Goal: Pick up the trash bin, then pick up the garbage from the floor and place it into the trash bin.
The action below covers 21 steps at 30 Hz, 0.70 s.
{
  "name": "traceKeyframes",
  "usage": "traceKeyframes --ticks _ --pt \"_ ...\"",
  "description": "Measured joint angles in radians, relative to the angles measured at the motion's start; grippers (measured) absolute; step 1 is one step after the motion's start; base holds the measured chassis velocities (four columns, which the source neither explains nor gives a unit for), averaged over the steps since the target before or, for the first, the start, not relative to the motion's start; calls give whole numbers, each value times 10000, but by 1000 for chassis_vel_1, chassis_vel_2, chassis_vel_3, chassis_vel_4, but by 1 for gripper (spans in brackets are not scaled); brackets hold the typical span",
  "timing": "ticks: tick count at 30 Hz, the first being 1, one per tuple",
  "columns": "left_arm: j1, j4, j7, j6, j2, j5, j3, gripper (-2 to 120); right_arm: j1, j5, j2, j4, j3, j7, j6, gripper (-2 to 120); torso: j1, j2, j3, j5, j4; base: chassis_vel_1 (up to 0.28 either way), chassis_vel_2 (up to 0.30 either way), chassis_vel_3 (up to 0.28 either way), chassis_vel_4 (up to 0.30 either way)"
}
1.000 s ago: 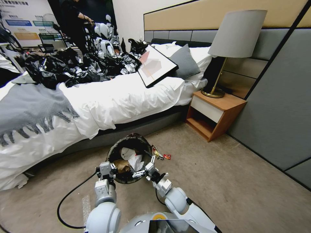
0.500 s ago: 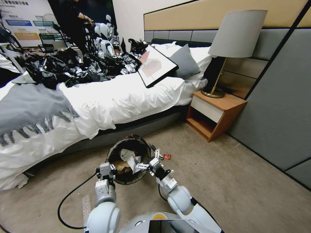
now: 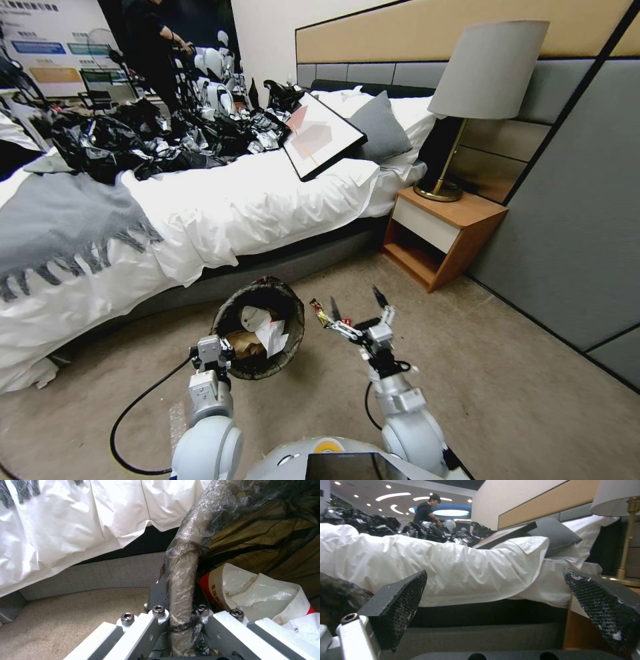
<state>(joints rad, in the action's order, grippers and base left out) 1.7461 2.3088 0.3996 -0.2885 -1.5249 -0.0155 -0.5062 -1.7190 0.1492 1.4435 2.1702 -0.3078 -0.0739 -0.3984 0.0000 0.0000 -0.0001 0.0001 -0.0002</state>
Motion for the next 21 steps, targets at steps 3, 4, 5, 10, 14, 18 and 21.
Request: traceKeyframes --ticks 3,4,5,10,14,18,21 --pt "2 24 3 0 3 -10 6 0 -44 -12 29 -52 -60 -1 -57 100 0 0 0 0 -1 0 0 0 0" --pt "-2 36 4 -1 3 -10 23 0 -49 -22 52 -81 -84 -1 -81 100 0 0 0 0 0 0 0 0 0" --pt "-8 43 5 -4 3 -11 36 0 -48 -28 63 -107 -102 -1 -93 100 0 0 0 -1 0 0 0 0 0" --pt "-13 69 9 -11 6 -12 53 0 13 -50 50 -165 -138 14 -85 100 0 0 0 -1 0 0 0 0 0" --pt "-5 89 10 -14 24 -15 52 0 66 -62 26 -191 -153 4 -29 100 0 0 1 0 0 0 0 0 0" --pt "1 130 14 -22 38 -23 53 0 106 -56 9 -200 -195 1 2 100 0 0 1 -1 0 0 0 0 0" --pt "5 139 15 -24 39 -24 65 0 117 -51 8 -222 -224 0 5 100 0 0 0 -1 0 0 0 0 0"
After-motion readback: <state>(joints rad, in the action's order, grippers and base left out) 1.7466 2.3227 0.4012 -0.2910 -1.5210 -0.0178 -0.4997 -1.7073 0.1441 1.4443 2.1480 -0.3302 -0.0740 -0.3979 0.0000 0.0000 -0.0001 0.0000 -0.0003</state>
